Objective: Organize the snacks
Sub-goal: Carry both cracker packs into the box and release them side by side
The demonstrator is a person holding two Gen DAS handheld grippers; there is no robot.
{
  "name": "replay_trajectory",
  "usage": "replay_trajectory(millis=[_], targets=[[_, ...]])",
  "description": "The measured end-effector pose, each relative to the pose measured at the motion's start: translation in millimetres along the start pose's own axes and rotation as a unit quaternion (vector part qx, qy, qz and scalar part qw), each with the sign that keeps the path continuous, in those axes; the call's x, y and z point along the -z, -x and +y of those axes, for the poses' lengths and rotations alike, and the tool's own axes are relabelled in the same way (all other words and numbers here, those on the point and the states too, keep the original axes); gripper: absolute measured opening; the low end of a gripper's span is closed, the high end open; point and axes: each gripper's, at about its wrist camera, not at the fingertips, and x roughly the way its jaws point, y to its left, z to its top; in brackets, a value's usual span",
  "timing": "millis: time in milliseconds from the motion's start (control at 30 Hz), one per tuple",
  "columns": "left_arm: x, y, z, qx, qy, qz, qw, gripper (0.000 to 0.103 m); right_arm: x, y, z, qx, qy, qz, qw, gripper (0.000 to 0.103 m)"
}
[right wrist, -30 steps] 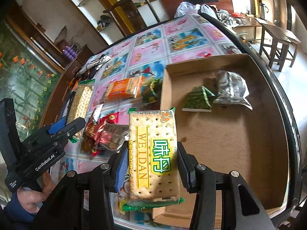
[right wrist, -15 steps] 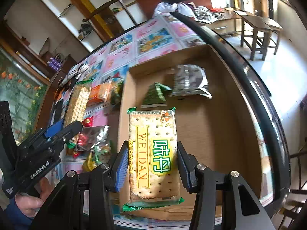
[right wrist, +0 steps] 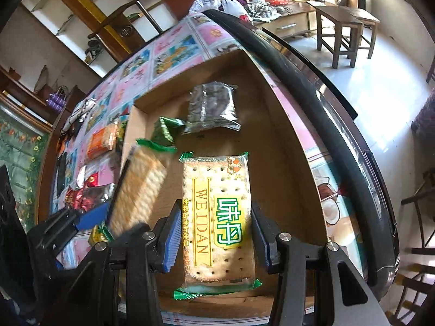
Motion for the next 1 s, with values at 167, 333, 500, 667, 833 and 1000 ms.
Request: replay_trajectory(millis=[167,333,500,667,833,1000], targets=[[1,-12,5,0.005,0.015,0.016,0.9997,0.041,-4,-13,-7,0.004,-0.005,0.012,1.000,0.050],[-1,-21,8,0.008,0.024,0.023,0.9994,0.041,-10,-23,-7,0.009,0.003,0.020,1.000,0.050],[-1,-24,8,0.011,0.028,0.025,0.9993,0.041,-14,-30,-6,0.014,0.013,0.025,1.000,0.050],[0,-22,8,0.012,0.027,0.021,0.9993,0.041,-22,-36,-3,0.023,0.026,0.022,0.999,0.050],[1,-17,11,0.011,0.031,0.014,0.9993,0.041,-24,-36,0,0.028,0.031,0.020,0.999,0.052],[1,-12,14,0.011,0.036,0.007,0.9993,0.043,-24,-27,3,0.030,0.032,0.008,0.999,0.052]])
